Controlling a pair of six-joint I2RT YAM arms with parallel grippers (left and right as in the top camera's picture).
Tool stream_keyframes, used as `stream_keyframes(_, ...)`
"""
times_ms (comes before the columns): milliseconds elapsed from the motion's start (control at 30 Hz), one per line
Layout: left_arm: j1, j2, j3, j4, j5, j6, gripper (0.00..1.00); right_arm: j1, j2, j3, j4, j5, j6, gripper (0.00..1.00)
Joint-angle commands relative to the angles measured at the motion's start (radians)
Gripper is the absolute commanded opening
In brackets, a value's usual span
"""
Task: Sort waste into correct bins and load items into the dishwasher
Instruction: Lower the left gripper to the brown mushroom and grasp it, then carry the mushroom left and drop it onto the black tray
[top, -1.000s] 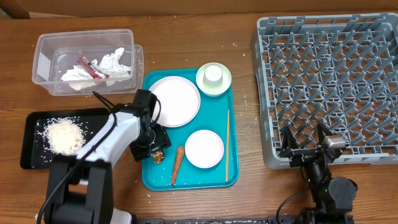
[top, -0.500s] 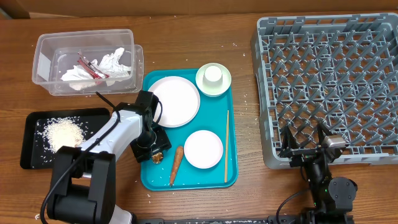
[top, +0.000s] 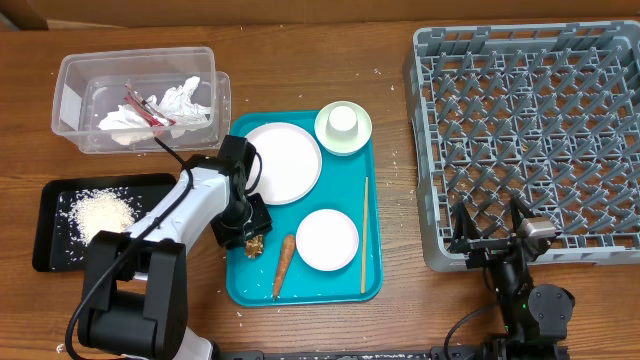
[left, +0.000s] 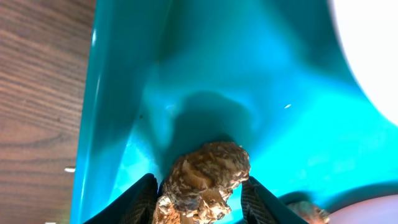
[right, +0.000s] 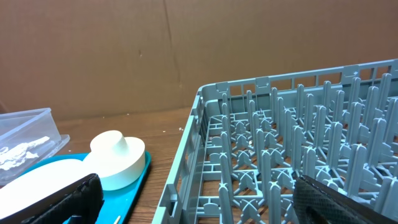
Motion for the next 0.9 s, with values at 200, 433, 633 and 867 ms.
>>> stream_keyframes(200,-0.002,0.009,-0.020,0.000,-0.024,0.072,0.57,0.006,-0.011,-0.010,0.004,0.003,0.000,1.00)
stream_keyframes(433,-0.034,0.009,-0.024,0.023,-0.024,0.088,0.60,0.006,-0.011,-0.010,0.003,0.003,0.000,1.00)
stream_keyframes(633,-0.054,0.009,-0.044,0.034,-0.024,0.088,0.57,0.006,-0.011,-0.010,0.004,0.002,0.000,1.00)
stream_keyframes(867,-0.056,0.009,-0.066,0.051,-0.040,0.088,0.53,0.006,-0.011,-0.010,0.003,0.003,0.000,1.00)
